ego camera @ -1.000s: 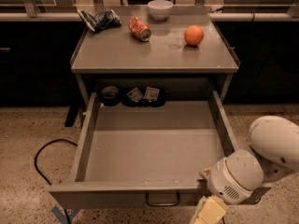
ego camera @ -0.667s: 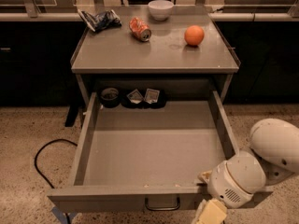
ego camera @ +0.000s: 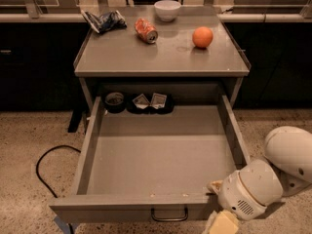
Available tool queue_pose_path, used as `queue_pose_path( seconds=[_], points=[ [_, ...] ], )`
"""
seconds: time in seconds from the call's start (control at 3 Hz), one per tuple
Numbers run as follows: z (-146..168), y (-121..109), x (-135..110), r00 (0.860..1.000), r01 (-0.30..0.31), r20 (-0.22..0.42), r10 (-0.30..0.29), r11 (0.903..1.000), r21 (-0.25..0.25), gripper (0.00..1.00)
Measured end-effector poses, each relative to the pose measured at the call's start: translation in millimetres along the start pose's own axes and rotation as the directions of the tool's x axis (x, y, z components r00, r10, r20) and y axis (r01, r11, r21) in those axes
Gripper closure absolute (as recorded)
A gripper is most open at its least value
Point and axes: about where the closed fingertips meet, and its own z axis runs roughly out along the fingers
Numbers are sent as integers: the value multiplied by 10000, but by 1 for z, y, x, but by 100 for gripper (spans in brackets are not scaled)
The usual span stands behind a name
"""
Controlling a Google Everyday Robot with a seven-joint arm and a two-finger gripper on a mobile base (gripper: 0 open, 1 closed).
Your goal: Open top drawer
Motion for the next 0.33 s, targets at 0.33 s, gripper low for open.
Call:
queue_pose_path(
  seconds=[0.33],
  points=[
    [-1, 2, 1, 9997, -245, 42, 246, 9997, -30, 0]
  ],
)
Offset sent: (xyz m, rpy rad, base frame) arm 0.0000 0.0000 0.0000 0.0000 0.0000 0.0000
